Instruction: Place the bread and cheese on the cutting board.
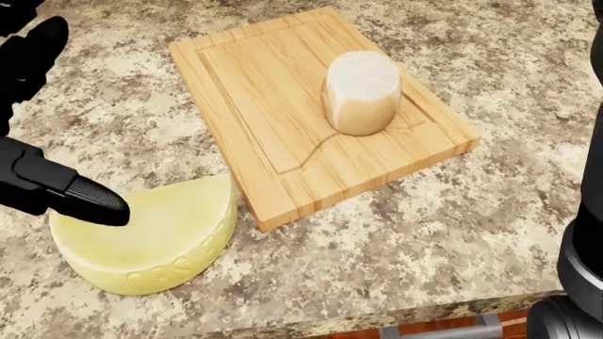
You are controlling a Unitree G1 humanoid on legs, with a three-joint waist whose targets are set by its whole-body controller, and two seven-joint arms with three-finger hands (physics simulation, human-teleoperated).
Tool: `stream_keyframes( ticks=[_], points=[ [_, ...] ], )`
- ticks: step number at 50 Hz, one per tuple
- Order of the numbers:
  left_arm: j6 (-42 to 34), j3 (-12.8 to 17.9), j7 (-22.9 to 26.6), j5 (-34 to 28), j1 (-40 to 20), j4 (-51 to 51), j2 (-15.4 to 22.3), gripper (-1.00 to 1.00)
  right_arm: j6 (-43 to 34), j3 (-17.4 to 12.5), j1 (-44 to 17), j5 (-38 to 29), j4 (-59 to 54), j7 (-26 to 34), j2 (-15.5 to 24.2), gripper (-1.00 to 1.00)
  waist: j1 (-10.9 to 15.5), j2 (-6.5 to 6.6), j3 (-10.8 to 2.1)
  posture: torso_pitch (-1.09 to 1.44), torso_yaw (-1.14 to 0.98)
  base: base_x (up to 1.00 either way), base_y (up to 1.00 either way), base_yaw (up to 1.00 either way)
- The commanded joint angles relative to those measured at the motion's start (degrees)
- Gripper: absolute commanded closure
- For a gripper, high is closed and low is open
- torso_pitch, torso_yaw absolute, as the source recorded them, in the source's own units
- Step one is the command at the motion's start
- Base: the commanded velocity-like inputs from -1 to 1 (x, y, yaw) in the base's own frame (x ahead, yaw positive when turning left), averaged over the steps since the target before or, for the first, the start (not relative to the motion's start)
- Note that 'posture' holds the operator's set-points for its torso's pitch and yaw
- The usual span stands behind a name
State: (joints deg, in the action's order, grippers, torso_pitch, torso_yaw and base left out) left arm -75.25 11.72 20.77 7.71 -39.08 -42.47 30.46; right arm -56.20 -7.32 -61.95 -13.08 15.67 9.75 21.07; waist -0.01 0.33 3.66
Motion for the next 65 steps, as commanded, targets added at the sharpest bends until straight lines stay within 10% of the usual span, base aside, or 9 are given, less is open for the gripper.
stream_keyframes(
  ticks=[1,32,48,65],
  points=[
    [-0.9,2.2,3.6,-0.6,-2.3,-2.0,0.7,-1.00,1.6,-0.5,-2.0,-0.3,1.1,-0.4,0.7,-1.00,0.0,0.13,-1.61,0.00,0.00,0.00,0.00,0.00],
    [-1.4,0.3,20.6,-5.1,7.8,-14.8,0.5,-1.00,2.3,-0.6,-0.4,0.4,1.3,-1.3,0.2,-1.00,0.3,-0.10,-1.68,0.00,0.00,0.00,0.00,0.00],
    [9.3,-5.6,27.0,-21.9,11.5,-12.7,0.6,-1.00,2.7,-0.6,-0.2,0.8,1.0,-1.5,0.2,-1.00,0.5,-0.32,-1.83,0.00,0.00,0.00,0.00,0.00],
    [21.7,-5.5,38.6,-42.3,13.1,-8.5,-8.7,-1.00,3.2,-0.6,1.0,1.2,1.4,-1.8,-0.4,-1.00,0.7,-0.85,-2.04,0.00,0.00,0.00,0.00,0.00]
  ],
)
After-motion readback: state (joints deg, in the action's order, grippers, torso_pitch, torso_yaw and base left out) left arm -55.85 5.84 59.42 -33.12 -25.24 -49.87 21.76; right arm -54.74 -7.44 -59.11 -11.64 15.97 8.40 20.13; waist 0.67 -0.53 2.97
